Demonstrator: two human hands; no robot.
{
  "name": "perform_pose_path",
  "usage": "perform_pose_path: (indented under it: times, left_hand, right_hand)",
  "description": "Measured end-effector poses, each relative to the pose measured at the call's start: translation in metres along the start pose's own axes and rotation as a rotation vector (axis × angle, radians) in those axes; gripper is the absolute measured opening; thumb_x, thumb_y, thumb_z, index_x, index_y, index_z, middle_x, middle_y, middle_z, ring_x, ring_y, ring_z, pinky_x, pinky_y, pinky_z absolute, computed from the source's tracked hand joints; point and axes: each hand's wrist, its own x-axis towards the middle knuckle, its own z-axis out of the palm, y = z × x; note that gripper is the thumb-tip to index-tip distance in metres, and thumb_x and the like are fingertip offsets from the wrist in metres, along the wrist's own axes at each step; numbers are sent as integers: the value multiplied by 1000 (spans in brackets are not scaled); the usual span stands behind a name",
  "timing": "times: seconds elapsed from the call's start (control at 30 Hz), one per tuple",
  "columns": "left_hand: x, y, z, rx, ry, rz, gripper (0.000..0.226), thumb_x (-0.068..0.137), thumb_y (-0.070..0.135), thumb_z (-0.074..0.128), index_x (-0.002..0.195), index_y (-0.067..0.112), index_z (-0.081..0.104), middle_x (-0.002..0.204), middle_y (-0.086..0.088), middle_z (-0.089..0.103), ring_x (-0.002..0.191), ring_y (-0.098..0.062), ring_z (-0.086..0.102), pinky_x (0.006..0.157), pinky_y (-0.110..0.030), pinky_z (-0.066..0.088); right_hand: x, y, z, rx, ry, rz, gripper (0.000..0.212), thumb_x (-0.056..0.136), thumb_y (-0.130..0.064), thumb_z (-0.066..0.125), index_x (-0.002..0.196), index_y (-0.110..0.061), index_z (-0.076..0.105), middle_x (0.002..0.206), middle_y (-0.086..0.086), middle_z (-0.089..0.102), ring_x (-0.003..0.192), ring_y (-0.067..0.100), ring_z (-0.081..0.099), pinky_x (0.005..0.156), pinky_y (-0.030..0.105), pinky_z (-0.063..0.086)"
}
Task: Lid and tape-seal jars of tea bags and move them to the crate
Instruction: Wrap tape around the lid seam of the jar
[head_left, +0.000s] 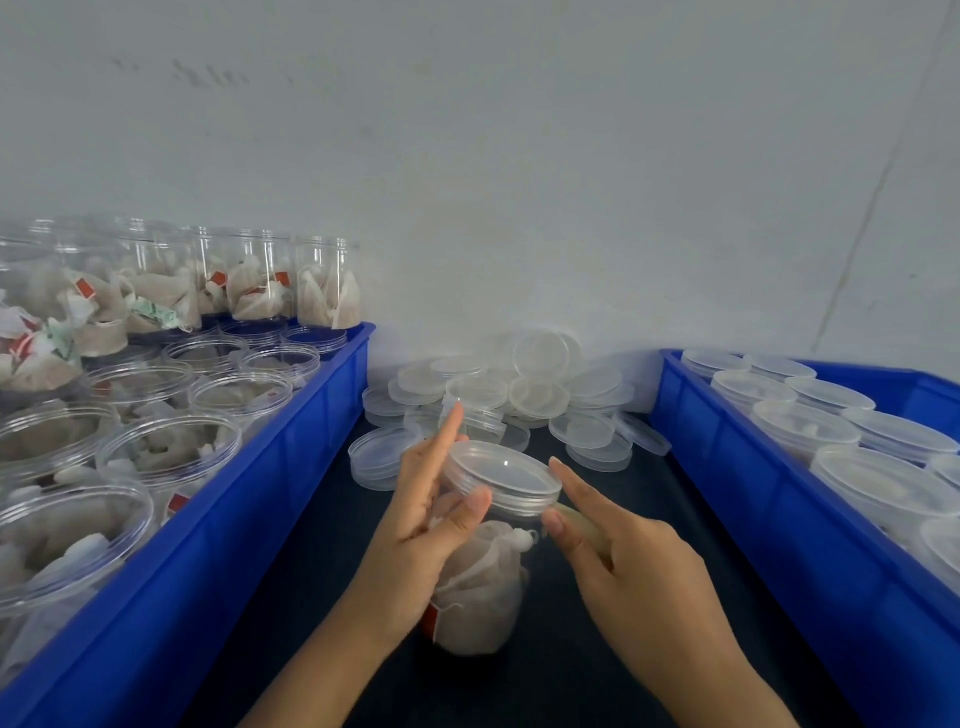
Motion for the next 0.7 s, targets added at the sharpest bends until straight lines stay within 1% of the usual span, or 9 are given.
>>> perform_pose_path:
  times: [0.07, 0.13, 0.27, 0.33, 0.4, 0.47, 0.6, 0.63, 0.7]
  left_hand:
    - [-1, 1, 6, 55, 33, 22, 69, 81, 56, 65, 139, 54, 29, 123, 49, 44, 120, 22, 41, 96, -7, 40]
    - [-2, 1, 11, 91, 64, 19, 81, 69, 65, 69, 138, 59, 26, 133, 41, 43, 125, 16, 42, 101, -12, 37]
    - [-2, -3, 14, 181, 132, 27, 75, 67, 69, 71, 130, 60, 32, 133, 31, 47, 118, 14, 49, 86, -3, 42]
    - [-2, -5, 14, 200, 177, 36, 76, 59, 66, 72, 126, 59, 37, 125, 31, 53, 114, 16, 50, 82, -2, 42]
    - [-1, -5, 14, 222, 218, 40, 76, 54, 72, 75, 120, 60, 40, 115, 33, 55, 109, 16, 51, 78, -2, 44]
    - [-1, -7, 13, 254, 245, 30, 82, 47, 76, 74, 119, 61, 39, 112, 35, 54, 107, 16, 52, 76, -6, 47]
    - [2, -9, 12, 302, 251, 29, 100, 42, 83, 70, 131, 58, 30, 117, 33, 51, 110, 14, 51, 82, -10, 45]
    - [2, -11, 11, 301, 251, 31, 108, 41, 85, 70, 136, 54, 30, 118, 32, 52, 111, 13, 52, 85, -13, 46]
    - [4, -12, 8, 296, 247, 28, 115, 38, 87, 70, 140, 48, 33, 120, 30, 53, 112, 10, 53, 91, -18, 48]
  right_hand:
    - [-1, -1, 2, 11, 16, 10, 52, 91, -63, 31, 142, -61, 23, 56, -16, 51, 56, -3, 49, 52, 17, 35]
    - [-2, -3, 4, 1, 36, -7, 53, 91, -63, 30, 143, -58, 22, 56, -14, 50, 56, -1, 48, 53, 16, 37]
    - [-4, -7, 6, -21, 39, -45, 55, 94, -60, 26, 146, -55, 7, 62, -12, 46, 58, 2, 48, 54, 17, 38]
    - [-5, -8, 8, -23, 42, -75, 56, 96, -56, 24, 147, -52, 1, 65, -14, 45, 62, 1, 47, 56, 18, 38]
    - [-6, -9, 9, -24, 43, -95, 56, 98, -54, 22, 148, -51, -2, 70, -14, 47, 68, 3, 50, 60, 19, 41]
    - [-6, -11, 9, -40, 27, -107, 57, 98, -53, 22, 148, -50, -3, 77, -13, 52, 73, 5, 53, 65, 21, 45]
    - [-3, -7, 5, -56, 16, -66, 53, 98, -54, 29, 147, -57, 10, 70, -15, 50, 67, 2, 52, 61, 19, 42]
    - [-2, -5, 2, -28, 0, -25, 52, 96, -56, 33, 145, -59, 15, 70, -16, 53, 67, 1, 53, 62, 19, 44]
    - [3, -2, -3, 95, -106, 82, 54, 89, -67, 39, 142, -58, 27, 82, -20, 63, 78, -1, 58, 75, 24, 49]
